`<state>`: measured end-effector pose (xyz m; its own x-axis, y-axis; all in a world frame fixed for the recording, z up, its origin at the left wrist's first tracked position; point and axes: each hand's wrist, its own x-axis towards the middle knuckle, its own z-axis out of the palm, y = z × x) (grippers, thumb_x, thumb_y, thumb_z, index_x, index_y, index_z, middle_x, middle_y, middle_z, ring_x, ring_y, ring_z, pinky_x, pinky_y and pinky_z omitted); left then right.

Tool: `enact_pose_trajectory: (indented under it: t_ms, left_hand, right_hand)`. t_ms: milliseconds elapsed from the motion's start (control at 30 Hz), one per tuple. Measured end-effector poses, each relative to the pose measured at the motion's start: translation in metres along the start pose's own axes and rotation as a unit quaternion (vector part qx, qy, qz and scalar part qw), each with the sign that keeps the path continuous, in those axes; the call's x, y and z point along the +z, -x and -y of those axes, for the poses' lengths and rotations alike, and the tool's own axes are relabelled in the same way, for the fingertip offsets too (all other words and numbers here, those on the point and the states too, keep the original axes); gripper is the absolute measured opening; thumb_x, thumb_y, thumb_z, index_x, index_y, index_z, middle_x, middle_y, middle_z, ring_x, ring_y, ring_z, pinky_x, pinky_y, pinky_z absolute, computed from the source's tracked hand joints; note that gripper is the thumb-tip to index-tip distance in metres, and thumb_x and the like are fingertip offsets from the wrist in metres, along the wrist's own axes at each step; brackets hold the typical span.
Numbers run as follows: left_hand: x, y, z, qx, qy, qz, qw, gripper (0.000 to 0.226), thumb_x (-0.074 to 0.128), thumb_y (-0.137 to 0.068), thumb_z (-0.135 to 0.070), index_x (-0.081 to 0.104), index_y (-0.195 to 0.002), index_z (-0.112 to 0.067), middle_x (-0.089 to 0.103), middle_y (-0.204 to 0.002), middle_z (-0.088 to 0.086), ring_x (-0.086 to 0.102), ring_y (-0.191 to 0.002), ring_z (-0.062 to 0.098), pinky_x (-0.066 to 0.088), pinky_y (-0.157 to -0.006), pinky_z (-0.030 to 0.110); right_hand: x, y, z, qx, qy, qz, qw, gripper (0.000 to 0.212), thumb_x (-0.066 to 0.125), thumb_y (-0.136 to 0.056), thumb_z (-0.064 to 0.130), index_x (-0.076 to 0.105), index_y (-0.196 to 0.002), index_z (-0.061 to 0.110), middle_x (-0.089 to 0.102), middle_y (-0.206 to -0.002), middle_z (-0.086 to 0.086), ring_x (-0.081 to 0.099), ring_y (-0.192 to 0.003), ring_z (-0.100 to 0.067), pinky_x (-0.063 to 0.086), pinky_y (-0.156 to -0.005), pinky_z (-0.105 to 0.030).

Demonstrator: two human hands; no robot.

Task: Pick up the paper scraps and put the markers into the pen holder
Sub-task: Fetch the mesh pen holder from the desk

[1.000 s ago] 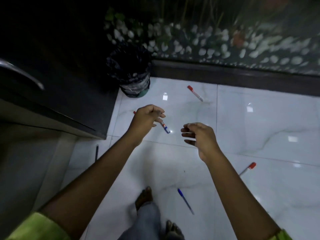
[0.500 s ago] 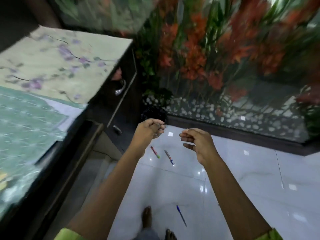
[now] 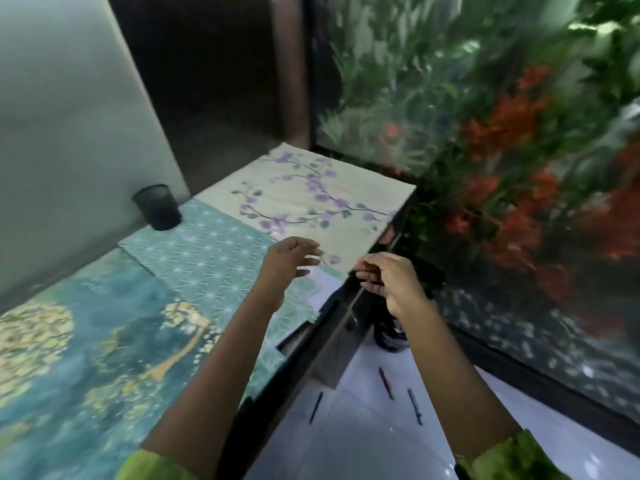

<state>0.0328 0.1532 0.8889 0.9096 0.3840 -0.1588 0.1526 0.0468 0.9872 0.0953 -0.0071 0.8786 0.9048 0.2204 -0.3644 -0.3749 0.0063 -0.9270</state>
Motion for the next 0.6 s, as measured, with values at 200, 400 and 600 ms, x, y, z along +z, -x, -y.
enact_pose_trajectory:
  t_ms: [200,400,600]
  left_hand:
    - [-0.112,-0.012,-0.006,0.004,0.015,-0.127,0.992,0.016,0.051,-0.091,-0.014,0.063,-0.082,-0.018,0.069,-0.086,0.003,0.063,-0.081,0.019,0.046,-0.072,0.028]
    - [-0.191,-0.024,0.003,-0.012,0.037,-0.266,0.963,0.017,0.048,-0.091,-0.011,0.06,-0.08,-0.018,0.065,-0.092,0.006,0.06,-0.078,0.017,0.044,-0.069,0.026]
    - [-0.235,-0.042,0.009,-0.026,0.045,-0.38,0.924,0.014,0.047,-0.093,-0.012,0.061,-0.093,-0.01,0.065,-0.094,0.006,0.059,-0.077,0.014,0.042,-0.066,0.025]
  right_hand:
    - [0.119,-0.022,0.005,0.004,0.025,0.084,0.996,0.011,0.056,-0.087,0.009,0.063,-0.082,0.003,0.064,-0.072,-0.01,0.06,-0.064,-0.018,0.049,-0.059,-0.027]
    - [0.222,-0.058,-0.006,0.027,0.061,0.18,0.981,0.017,0.052,-0.088,0.007,0.059,-0.072,0.008,0.062,-0.07,-0.009,0.057,-0.061,-0.017,0.046,-0.057,-0.025]
    - [0.301,-0.107,-0.013,0.032,0.1,0.263,0.959,0.017,0.053,-0.087,0.006,0.059,-0.071,0.009,0.062,-0.07,-0.009,0.058,-0.059,-0.016,0.046,-0.052,-0.023]
